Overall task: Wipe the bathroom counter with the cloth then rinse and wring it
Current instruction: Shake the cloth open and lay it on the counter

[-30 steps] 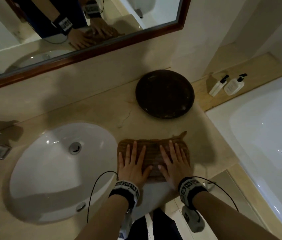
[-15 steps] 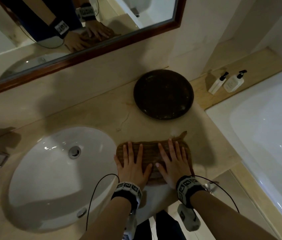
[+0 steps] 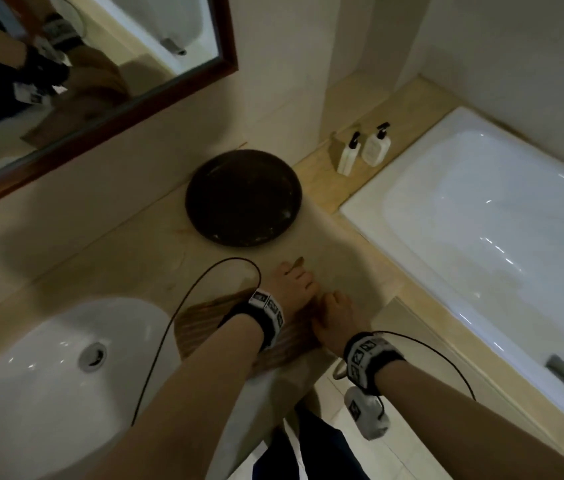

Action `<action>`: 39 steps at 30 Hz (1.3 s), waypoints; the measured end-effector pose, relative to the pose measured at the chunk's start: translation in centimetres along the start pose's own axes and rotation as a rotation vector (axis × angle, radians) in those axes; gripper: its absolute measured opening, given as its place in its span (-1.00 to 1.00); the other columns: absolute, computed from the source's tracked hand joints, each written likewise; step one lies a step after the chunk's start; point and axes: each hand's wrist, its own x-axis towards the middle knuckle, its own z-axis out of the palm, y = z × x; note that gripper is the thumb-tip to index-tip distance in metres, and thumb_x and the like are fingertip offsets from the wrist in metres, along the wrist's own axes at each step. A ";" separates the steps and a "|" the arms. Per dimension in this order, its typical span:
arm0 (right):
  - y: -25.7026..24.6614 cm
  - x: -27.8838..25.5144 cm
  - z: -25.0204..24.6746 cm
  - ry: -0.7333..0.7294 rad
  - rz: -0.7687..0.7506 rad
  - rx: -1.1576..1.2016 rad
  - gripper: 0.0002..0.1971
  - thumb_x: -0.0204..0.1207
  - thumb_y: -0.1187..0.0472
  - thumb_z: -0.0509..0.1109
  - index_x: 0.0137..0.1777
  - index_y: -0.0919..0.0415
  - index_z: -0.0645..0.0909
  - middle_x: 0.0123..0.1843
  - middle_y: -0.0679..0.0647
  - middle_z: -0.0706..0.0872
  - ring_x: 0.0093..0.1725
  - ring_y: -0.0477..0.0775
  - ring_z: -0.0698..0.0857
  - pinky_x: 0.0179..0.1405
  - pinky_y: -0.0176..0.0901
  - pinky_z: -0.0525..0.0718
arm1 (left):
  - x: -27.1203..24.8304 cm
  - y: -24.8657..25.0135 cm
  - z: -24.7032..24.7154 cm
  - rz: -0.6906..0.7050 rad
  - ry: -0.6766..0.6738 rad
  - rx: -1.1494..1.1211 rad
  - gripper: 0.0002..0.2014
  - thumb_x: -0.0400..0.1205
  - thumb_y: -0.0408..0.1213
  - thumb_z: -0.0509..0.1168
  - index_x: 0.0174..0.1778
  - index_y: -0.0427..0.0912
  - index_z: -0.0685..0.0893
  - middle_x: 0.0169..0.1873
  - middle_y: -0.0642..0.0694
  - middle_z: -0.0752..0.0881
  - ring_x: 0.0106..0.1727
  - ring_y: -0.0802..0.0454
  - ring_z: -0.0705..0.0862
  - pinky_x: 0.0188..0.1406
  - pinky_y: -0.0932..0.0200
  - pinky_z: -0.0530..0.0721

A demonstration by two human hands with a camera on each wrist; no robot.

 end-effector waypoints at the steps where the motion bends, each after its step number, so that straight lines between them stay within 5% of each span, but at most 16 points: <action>1: -0.2 -0.1 -0.2 -0.002 0.020 0.032 -0.79 0.54 -0.06 0.24 -0.02 0.06 0.38 0.07 0.07 0.54 0.06 0.13 0.52 0.06 -0.01 0.54 | 0.5 0.1 0.1 0.004 0.006 0.066 -0.68 0.72 -0.29 0.00 0.32 -0.20 0.52 0.33 -0.19 0.53 0.35 -0.22 0.50 0.35 -0.19 0.34; 5: -0.8 -0.2 -0.6 -0.027 0.093 0.060 -0.71 0.57 -0.06 0.25 0.12 0.13 0.48 0.15 0.11 0.55 0.11 0.15 0.54 0.10 0.03 0.58 | 1.6 0.4 -0.7 -0.034 -0.069 0.130 -0.66 0.77 -0.26 -0.05 0.43 -0.17 0.42 0.43 -0.14 0.46 0.44 -0.17 0.41 0.47 -0.23 0.19; 9: -1.1 -0.6 -0.6 -0.068 0.110 0.076 -0.65 0.57 -0.13 0.26 0.13 0.14 0.49 0.13 0.11 0.57 0.06 0.14 0.59 0.05 0.02 0.61 | 1.8 0.0 -1.8 -0.025 -0.103 0.186 -0.72 0.73 -0.25 0.06 0.30 -0.13 0.57 0.32 -0.12 0.56 0.33 -0.16 0.46 0.29 -0.16 0.34; 17: -0.7 -1.8 -1.4 -0.167 0.042 0.108 -0.70 0.52 -0.07 0.31 -0.09 0.18 0.65 -0.08 0.11 0.66 -0.20 0.08 0.62 -0.19 -0.07 0.67 | -1.0 -2.0 -2.5 0.007 0.022 0.090 -0.67 0.57 -0.27 0.26 0.27 -0.05 0.56 0.42 -0.09 0.35 0.33 -0.14 0.36 0.27 -0.07 0.44; 20: -1.6 -1.9 -1.4 -0.169 -0.057 0.109 -0.74 0.49 -0.09 0.29 -0.09 0.11 0.57 -0.10 0.04 0.65 -0.15 0.08 0.63 -0.10 -0.01 0.70 | -3.1 -2.9 -2.2 -0.131 0.091 -0.008 -0.73 0.62 -0.20 0.25 0.25 0.03 0.58 0.36 -0.13 0.37 0.31 -0.17 0.41 0.23 -0.03 0.45; 23: -3.7 -2.0 -1.3 -0.103 -0.181 0.142 -0.78 0.47 -0.08 0.32 -0.19 0.02 0.41 -0.23 0.01 0.57 -0.20 0.10 0.60 -0.19 -0.07 0.63 | -6.2 -4.1 -0.9 -0.308 0.166 -0.212 -0.73 0.61 -0.21 0.28 0.23 0.03 0.59 0.13 -0.12 0.44 0.03 -0.18 0.53 -0.17 0.09 0.41; 26: -6.8 -2.7 -1.0 -0.032 -0.376 0.164 -0.75 0.45 -0.01 0.37 -0.28 0.00 0.35 -0.33 -0.06 0.49 -0.28 0.06 0.53 -0.29 -0.10 0.53 | -9.8 -4.8 1.0 -0.453 0.165 -0.343 -0.64 0.62 -0.20 0.27 0.35 0.06 0.48 0.16 -0.09 0.47 0.00 -0.16 0.59 -0.19 0.11 0.44; 31: -12.2 -4.3 1.1 -0.115 -0.597 0.038 -0.80 0.54 -0.04 0.27 -0.15 0.04 0.38 -0.17 -0.03 0.49 -0.14 0.04 0.42 -0.20 -0.09 0.44 | -15.5 -4.8 3.7 -0.595 0.162 -0.391 -0.60 0.61 -0.22 0.27 0.39 0.04 0.45 0.19 -0.13 0.54 -0.04 -0.21 0.65 -0.14 0.00 0.64; 36: -15.9 -5.5 4.2 -0.241 -0.572 0.116 -0.82 0.55 0.03 0.29 -0.11 0.04 0.34 -0.10 -0.03 0.41 -0.14 0.07 0.44 -0.19 -0.08 0.41 | -18.5 -3.9 5.4 -0.812 0.196 -0.707 -0.66 0.59 -0.36 0.13 0.22 0.08 0.46 -0.27 -0.09 0.61 -0.26 -0.18 0.64 -0.28 0.02 0.62; 39: -17.1 -5.6 5.2 -0.286 -0.540 0.059 -0.86 0.56 0.02 0.26 -0.03 0.03 0.39 0.00 0.02 0.50 -0.05 0.13 0.54 -0.11 -0.04 0.52 | -18.8 -4.1 7.4 -0.974 0.320 -1.006 -0.61 0.50 -0.53 0.09 -0.01 0.09 0.58 -0.27 -0.18 0.70 -0.27 -0.22 0.67 -0.33 -0.08 0.72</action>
